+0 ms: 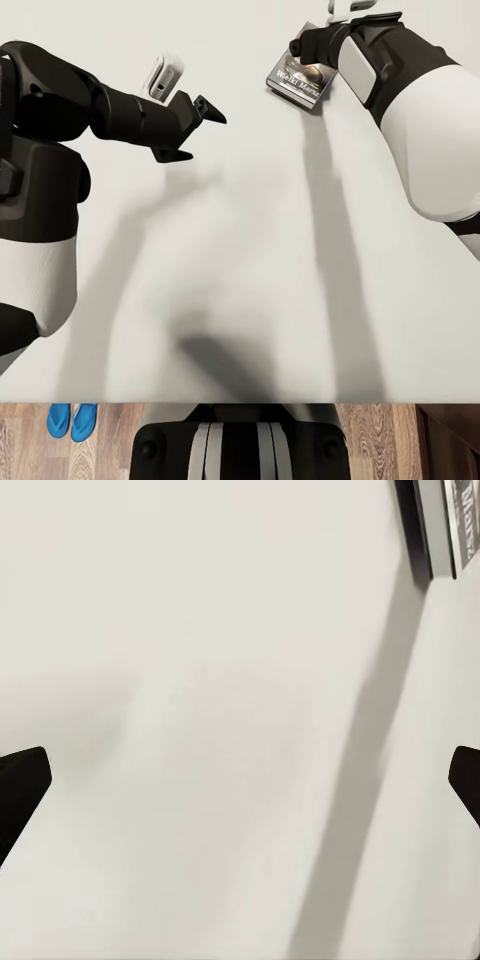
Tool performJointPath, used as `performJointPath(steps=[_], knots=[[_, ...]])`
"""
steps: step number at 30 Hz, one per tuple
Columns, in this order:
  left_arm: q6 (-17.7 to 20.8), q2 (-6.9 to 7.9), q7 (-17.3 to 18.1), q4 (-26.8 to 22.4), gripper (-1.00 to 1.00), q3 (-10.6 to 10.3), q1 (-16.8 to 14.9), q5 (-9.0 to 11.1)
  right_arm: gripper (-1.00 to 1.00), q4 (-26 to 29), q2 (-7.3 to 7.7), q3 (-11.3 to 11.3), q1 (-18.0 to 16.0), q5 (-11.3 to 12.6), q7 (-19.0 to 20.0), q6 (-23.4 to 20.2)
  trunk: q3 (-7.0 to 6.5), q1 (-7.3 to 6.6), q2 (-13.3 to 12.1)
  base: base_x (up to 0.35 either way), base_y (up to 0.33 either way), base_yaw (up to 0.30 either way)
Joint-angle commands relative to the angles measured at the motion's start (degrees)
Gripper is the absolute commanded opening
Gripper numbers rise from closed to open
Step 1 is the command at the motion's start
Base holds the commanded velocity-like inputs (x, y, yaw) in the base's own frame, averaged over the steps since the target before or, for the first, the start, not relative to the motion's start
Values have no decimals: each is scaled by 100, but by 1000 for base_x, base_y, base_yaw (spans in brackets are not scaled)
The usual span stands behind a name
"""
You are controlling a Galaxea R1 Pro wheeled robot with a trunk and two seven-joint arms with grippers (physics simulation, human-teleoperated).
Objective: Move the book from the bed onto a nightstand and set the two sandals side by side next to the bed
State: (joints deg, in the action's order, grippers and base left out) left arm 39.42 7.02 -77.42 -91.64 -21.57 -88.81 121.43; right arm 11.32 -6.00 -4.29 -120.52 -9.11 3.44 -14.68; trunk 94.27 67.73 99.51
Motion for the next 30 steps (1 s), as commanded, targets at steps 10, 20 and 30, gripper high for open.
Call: performJointPath(steps=[10, 20, 30], knots=[[57, 1, -28, -11, 100, 3, 44, 21, 100, -68, -4, -54, -3, -70, 26, -49, 2, 0, 1, 0, 0, 0], [57, 1, -27, -12, 100, -4, 47, 21, 100, -207, 0, -61, -6, -65, 26, -52, 2, 0, 1, 0, 0, 0], [57, 1, -27, -12, 100, -1, 47, 21, 100, -239, -4, -59, -7, -58, 24, -52, 2, 0, 1, 0, 0, 0]])
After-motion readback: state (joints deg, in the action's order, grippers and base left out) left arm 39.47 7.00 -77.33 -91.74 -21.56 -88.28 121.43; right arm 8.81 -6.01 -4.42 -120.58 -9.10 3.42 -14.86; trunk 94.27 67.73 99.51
